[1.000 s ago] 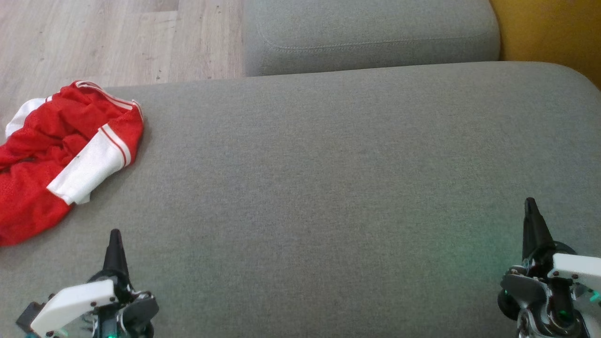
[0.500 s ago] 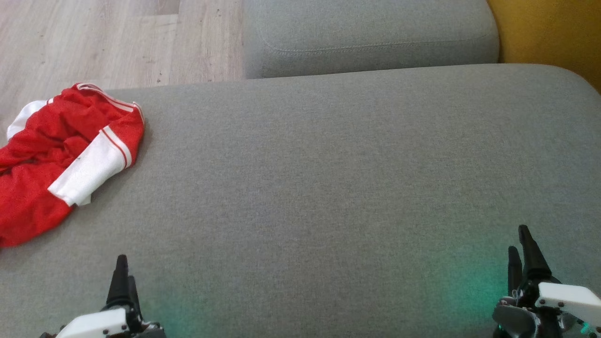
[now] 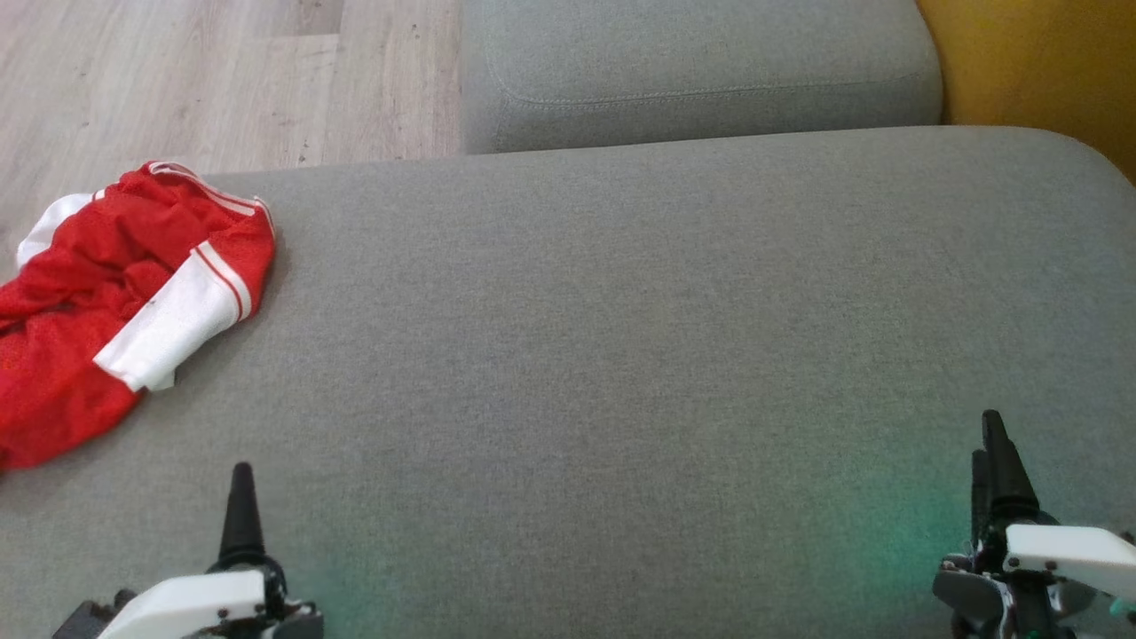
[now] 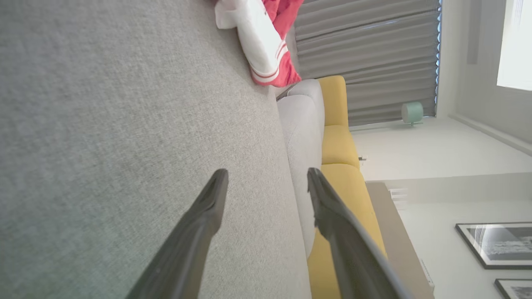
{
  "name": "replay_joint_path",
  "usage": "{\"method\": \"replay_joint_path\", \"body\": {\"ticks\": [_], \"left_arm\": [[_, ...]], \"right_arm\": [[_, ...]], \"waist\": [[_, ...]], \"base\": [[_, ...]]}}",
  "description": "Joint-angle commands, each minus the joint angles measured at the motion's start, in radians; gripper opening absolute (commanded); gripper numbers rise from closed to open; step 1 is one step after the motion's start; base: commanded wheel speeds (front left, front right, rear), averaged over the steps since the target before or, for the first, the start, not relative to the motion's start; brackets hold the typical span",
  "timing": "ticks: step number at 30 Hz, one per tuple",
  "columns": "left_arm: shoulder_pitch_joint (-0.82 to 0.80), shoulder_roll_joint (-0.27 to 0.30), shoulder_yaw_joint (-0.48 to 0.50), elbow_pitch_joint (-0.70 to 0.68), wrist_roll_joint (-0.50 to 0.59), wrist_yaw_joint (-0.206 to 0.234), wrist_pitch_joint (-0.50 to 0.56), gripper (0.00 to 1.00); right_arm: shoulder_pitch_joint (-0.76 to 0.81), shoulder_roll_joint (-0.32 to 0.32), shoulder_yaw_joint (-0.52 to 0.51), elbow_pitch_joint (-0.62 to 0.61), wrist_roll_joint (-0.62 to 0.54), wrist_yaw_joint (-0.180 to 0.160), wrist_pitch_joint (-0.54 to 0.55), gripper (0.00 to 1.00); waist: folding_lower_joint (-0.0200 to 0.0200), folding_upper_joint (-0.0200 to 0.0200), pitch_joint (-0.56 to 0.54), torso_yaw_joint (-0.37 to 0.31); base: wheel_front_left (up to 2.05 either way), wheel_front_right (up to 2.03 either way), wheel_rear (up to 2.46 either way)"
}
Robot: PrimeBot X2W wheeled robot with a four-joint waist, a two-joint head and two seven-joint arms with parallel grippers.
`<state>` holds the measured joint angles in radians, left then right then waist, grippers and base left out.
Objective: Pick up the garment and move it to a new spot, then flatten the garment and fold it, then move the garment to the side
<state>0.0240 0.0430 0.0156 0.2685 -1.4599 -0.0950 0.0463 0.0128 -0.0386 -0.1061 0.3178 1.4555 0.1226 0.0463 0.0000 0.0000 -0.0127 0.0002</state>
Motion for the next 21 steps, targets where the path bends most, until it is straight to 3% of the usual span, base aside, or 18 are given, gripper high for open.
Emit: {"method": "replay_joint_path", "body": {"ticks": [1, 21], "left_arm": [[-0.025, 0.003, -0.006, -0.046, 0.033, 0.006, -0.011, 1.0], [0.002, 0.004, -0.068, -0.1, 0.381, 0.031, -0.07, 1.0]], "right_arm": [[-0.023, -0.004, 0.008, -0.045, -0.029, 0.002, -0.013, 1.0], [0.008, -0.006, 0.066, -0.125, -0.347, 0.003, -0.072, 1.0]], "waist": [[0.0, 0.0, -0.001, 0.0], [0.0, 0.0, -0.009, 0.005]], "base": [[0.0, 0.0, 0.0], [0.0, 0.0, 0.0]]}}
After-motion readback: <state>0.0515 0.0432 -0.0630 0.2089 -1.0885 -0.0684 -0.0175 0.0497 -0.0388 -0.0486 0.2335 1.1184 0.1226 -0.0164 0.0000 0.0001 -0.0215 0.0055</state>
